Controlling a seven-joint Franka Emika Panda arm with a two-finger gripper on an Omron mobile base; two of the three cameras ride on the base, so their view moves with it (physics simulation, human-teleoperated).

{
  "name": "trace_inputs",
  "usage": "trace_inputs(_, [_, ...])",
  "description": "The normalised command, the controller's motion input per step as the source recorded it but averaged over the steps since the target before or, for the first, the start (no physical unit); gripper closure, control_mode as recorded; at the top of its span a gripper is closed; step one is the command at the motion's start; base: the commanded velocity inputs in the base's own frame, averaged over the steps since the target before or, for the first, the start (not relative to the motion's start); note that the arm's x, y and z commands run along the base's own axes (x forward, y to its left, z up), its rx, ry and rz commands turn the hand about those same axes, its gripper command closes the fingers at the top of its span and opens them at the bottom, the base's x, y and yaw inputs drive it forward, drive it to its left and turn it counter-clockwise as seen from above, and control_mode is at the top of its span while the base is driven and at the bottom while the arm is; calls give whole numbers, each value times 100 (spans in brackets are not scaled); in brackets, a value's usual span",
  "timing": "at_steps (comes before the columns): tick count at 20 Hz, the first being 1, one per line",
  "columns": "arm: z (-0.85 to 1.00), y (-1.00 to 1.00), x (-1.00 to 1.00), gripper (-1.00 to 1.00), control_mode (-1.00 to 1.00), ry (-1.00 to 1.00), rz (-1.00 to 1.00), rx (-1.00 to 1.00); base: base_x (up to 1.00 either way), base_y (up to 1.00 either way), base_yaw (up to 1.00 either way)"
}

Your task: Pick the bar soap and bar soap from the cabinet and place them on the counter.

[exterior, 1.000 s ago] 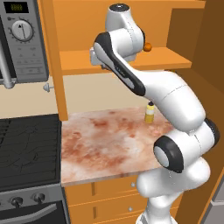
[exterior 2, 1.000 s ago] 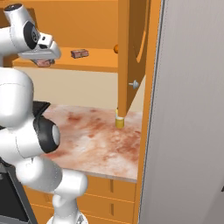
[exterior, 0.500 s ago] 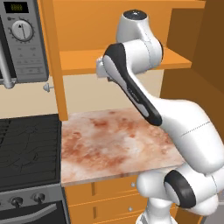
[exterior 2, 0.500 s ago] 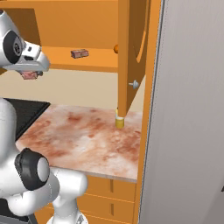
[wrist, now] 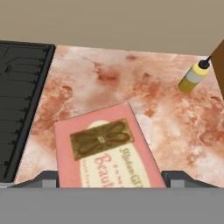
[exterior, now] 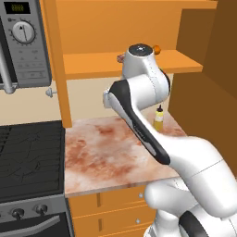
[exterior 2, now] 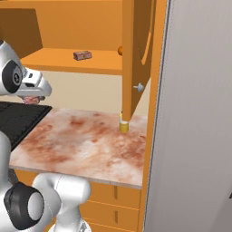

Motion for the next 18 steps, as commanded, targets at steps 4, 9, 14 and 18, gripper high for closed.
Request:
trace_inputs(4, [-93,-4,11,100,-100,3,4,-3,0,0,0])
trace_inputs(9, [-90,-7,35,100,-100,6,6,0,0,0,0])
trace_inputs(14, [-91,-3,50,100,-100,2,4,-1,0,0,0])
trace_inputs(18, [-73,0,76,100,-100,0,0,-3,0,0,0])
